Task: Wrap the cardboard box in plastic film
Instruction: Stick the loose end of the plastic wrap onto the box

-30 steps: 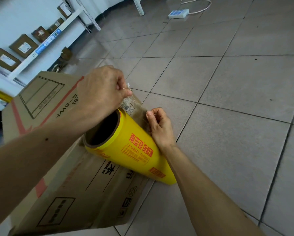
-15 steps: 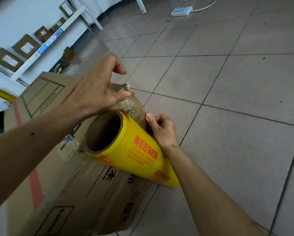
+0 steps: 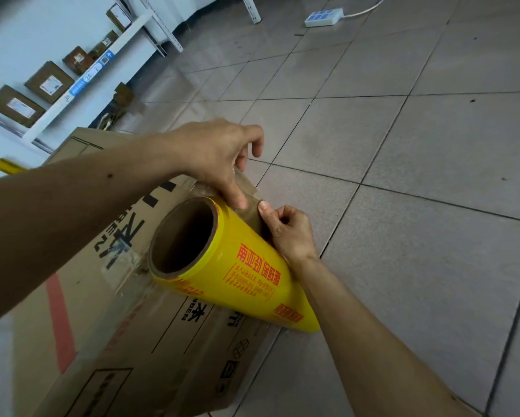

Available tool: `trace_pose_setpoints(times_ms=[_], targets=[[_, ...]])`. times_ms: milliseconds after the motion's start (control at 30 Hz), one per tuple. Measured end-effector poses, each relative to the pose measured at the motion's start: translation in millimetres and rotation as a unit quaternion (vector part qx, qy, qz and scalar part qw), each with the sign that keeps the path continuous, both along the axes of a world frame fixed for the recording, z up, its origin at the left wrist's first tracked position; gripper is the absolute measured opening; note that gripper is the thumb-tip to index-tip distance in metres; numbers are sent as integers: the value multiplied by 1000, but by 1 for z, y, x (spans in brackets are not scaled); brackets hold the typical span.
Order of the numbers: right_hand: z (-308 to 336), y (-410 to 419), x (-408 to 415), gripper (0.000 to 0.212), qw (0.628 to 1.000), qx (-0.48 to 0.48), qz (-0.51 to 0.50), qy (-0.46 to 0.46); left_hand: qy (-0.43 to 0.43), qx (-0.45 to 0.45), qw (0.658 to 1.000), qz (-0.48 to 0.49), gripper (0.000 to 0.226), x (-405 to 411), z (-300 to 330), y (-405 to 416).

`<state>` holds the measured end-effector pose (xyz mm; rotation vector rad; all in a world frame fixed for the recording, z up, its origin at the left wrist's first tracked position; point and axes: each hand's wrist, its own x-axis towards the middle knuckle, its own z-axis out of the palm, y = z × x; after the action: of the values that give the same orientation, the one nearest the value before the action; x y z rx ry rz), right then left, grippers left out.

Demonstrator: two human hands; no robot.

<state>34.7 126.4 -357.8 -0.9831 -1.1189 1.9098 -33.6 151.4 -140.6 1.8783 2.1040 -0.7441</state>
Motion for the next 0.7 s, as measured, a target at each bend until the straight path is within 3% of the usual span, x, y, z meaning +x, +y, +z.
trace_pose_setpoints(times_ms=[100, 167, 300, 400, 467, 600, 700], targets=[[0, 1, 1, 38, 1000, -17, 12, 18, 9, -24, 1000, 8, 67, -7, -3, 6], [-3, 4, 6, 32, 996, -25, 37, 78, 5, -28, 1000, -5, 60, -11, -4, 6], [-26, 9, 21, 8, 978, 2, 102, 184, 46, -32, 993, -101, 51, -6, -8, 4], [-44, 11, 29, 6, 972, 9, 137, 188, 117, -43, 955, -271, 49, -4, -13, 3], [-48, 11, 30, 13, 972, -1, 146, 182, 113, -39, 924, -362, 45, -6, -16, 1], [-47, 5, 20, 16, 979, 2, 100, 176, 114, -50, 876, -466, 40, -10, -19, -1], [-47, -1, 15, 13, 983, -4, 36, 182, 110, -49, 867, -483, 36, -12, -19, -2]])
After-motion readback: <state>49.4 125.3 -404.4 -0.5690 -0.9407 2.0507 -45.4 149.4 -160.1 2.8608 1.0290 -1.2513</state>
